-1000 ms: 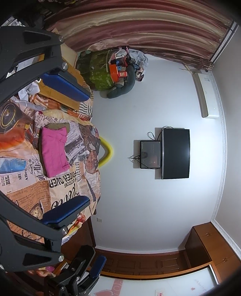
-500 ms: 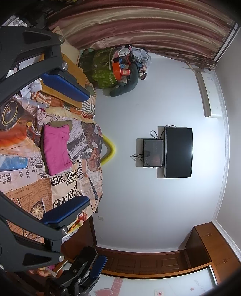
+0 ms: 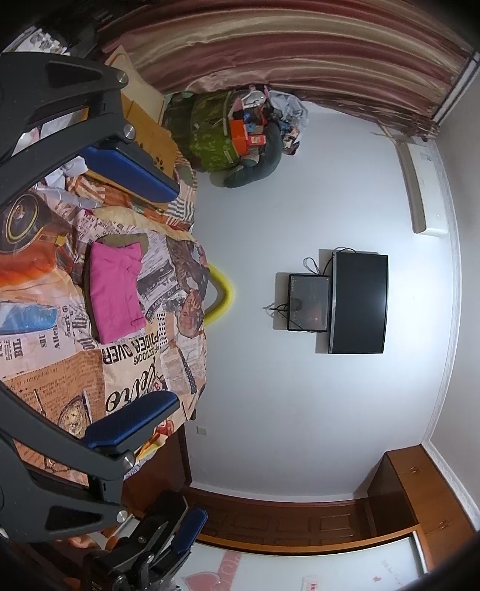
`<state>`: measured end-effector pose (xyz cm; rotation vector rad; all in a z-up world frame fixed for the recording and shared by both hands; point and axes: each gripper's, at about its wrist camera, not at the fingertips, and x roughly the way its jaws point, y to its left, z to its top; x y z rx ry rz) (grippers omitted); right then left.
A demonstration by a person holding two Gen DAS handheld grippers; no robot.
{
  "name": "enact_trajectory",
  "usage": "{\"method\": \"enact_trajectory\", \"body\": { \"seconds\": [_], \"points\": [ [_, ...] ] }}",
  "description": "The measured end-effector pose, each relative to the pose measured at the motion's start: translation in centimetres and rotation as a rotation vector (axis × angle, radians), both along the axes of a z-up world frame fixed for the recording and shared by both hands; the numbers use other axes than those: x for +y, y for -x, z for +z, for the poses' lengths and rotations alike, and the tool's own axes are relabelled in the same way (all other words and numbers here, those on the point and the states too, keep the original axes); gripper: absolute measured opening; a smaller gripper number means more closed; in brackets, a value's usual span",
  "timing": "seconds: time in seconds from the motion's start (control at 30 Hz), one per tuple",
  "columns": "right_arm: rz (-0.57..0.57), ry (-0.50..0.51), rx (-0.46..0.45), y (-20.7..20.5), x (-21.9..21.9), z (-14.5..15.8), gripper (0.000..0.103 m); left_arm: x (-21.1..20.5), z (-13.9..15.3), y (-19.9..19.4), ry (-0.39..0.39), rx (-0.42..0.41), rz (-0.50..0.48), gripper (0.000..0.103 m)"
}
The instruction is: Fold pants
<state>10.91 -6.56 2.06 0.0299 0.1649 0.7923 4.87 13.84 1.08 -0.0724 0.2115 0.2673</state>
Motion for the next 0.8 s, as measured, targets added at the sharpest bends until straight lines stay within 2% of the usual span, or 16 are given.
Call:
{"method": "enact_trajectory", "body": {
  "seconds": [0.23,0.8],
  "points": [
    [-0.006,-0.010,0.007,0.03,-0.09,0.13,0.103,0.19,-0.03,-0.32,0.020,0.017,-0.015,0.103],
    [-0.013,-0.011,0.018,-0.07,-0.07,0.01,0.103,-0.33,-0.53,-0.86,0.005,0.040,-0.033,0.103]
  ]
}}
